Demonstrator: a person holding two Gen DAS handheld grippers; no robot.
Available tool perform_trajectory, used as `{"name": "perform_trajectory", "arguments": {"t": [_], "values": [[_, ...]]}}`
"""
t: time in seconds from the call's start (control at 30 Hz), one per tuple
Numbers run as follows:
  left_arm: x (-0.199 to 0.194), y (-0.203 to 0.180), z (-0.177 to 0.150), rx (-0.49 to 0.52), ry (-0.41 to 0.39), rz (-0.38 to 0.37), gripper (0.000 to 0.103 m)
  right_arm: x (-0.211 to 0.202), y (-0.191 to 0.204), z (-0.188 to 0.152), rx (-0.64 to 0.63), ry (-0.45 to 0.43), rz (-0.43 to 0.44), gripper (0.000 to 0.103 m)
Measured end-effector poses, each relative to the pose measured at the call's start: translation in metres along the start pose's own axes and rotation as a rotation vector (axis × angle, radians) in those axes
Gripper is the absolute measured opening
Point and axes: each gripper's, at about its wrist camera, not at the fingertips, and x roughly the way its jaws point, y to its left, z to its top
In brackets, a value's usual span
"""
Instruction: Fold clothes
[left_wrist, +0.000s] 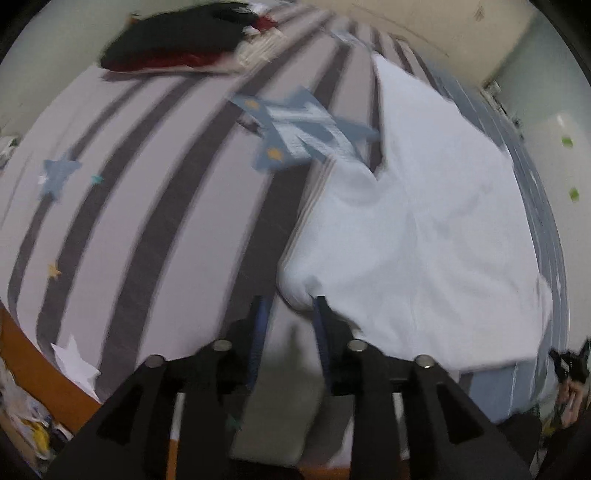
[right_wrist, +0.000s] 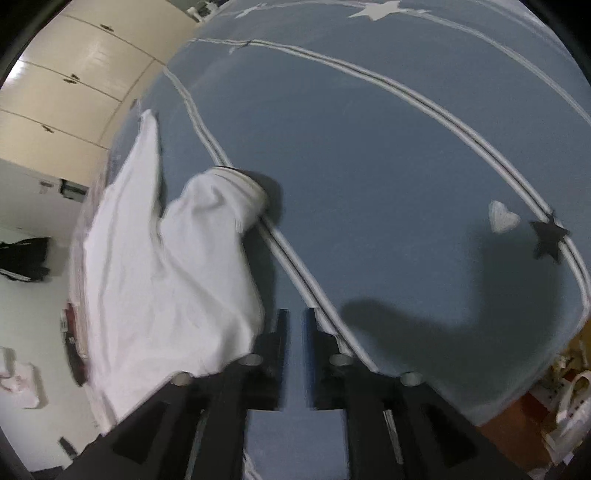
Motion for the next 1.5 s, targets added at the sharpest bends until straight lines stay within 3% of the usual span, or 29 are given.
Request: {"name": "perform_trajectory", "arguments": {"t": [0.07, 0.1, 0.17, 0.4, 0.5, 0.53, 0.57, 0.63, 0.67, 0.7, 0.83, 0.93, 1.03, 1.1, 1.17, 1.27, 1.43, 1.5], "values": [[0.005, 0.011, 0.009, -0.043, -0.029, -0.011, 0.036, 0.007, 0.024, 0.01, -0.045, -0.042, 0.026, 0.054], [0.009, 0.013, 0.016, -0.047, -0.047, -0.011, 0.038, 0.011, 0.036, 0.016, -0.087, -0.061, 0.014, 0.056], [0.019, 0.012, 0.024, -0.026, -0.063, -0.026, 0.041, 0.021, 0.057, 0.031, -0.174, -0.088, -0.028, 0.057], [0.073, -0.039, 0.052, 0.227, -0.097, -0.031, 0.045, 0.081, 0.1, 0.051, -0.381, -0.041, -0.154, 0.057], [0.098, -0.05, 0.052, 0.303, -0.059, 0.016, 0.047, 0.102, 0.107, 0.049, -0.445, -0.026, -0.206, 0.057], [0.107, -0.053, 0.051, 0.331, -0.045, 0.028, 0.043, 0.109, 0.109, 0.049, -0.466, -0.021, -0.223, 0.057], [0.108, -0.055, 0.05, 0.346, -0.047, 0.03, 0.032, 0.115, 0.111, 0.048, -0.487, -0.016, -0.241, 0.056], [0.105, -0.058, 0.05, 0.357, -0.066, 0.028, 0.01, 0.123, 0.113, 0.049, -0.504, -0.012, -0.255, 0.039], [0.1, -0.056, 0.053, 0.351, -0.084, 0.04, 0.003, 0.121, 0.11, 0.052, -0.485, -0.016, -0.24, 0.025], [0.094, -0.054, 0.056, 0.343, -0.103, 0.057, 0.003, 0.118, 0.108, 0.054, -0.467, -0.02, -0.225, 0.004], [0.056, -0.049, 0.072, 0.346, -0.198, 0.096, 0.003, 0.091, 0.103, 0.064, -0.404, -0.062, -0.178, 0.002], [0.062, -0.047, 0.08, 0.339, -0.091, 0.107, 0.009, 0.078, 0.104, 0.061, -0.42, -0.062, -0.199, 0.002], [0.082, -0.039, 0.08, 0.357, -0.024, 0.175, 0.016, 0.091, 0.092, 0.053, -0.452, 0.003, -0.271, 0.005], [0.087, -0.028, 0.08, 0.308, -0.017, 0.22, 0.016, 0.094, 0.085, 0.055, -0.428, 0.009, -0.275, 0.017], [0.079, -0.016, 0.08, 0.232, -0.059, 0.209, 0.016, 0.082, 0.078, 0.06, -0.371, -0.039, -0.221, 0.029], [0.058, -0.004, 0.079, 0.188, -0.167, 0.209, 0.021, 0.063, 0.07, 0.065, -0.347, -0.092, -0.221, 0.051], [0.065, -0.01, 0.082, 0.225, -0.157, 0.232, 0.021, 0.036, 0.058, 0.063, -0.367, -0.127, -0.282, 0.057], [0.072, -0.019, 0.083, 0.239, -0.152, 0.228, 0.021, 0.029, 0.064, 0.067, -0.353, -0.147, -0.257, 0.057]]}}
